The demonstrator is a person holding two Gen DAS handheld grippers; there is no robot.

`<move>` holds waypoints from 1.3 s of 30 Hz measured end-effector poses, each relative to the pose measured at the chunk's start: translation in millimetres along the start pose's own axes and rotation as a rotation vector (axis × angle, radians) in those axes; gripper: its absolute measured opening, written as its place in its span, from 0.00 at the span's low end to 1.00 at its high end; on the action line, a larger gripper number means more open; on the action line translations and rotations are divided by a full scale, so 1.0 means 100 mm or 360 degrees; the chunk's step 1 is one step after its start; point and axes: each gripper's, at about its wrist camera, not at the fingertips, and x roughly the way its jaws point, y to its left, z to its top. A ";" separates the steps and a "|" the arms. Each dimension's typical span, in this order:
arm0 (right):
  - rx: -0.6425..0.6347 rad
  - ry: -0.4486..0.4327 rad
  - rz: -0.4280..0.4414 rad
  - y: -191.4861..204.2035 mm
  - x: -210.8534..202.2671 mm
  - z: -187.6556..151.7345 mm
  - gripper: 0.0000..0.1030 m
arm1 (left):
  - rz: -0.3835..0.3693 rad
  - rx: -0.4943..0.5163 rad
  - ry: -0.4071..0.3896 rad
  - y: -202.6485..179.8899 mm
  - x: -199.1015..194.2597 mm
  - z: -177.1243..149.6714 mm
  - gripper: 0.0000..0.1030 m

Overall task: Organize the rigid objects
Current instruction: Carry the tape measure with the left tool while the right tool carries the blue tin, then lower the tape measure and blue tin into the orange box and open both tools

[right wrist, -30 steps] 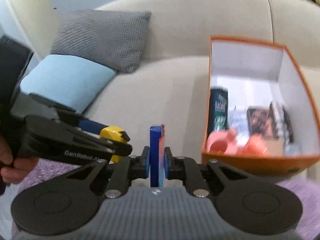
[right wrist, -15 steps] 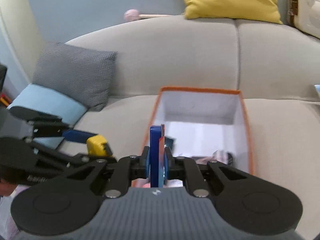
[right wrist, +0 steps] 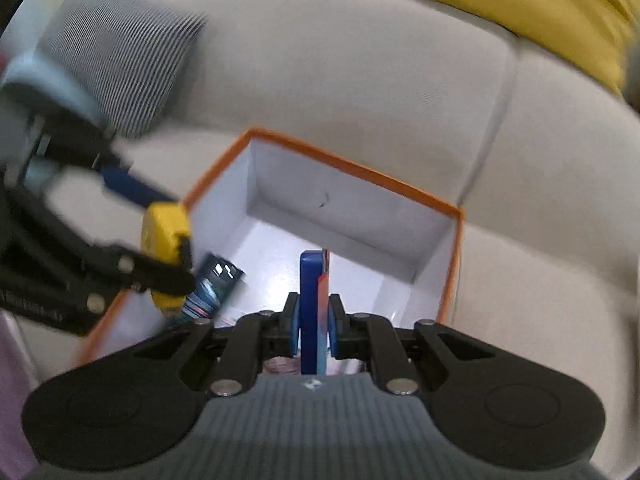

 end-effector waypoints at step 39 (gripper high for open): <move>-0.0678 0.0122 0.0097 0.09 0.57 -0.23 0.37 | 0.0118 0.0211 0.0183 0.08 0.68 0.17 0.56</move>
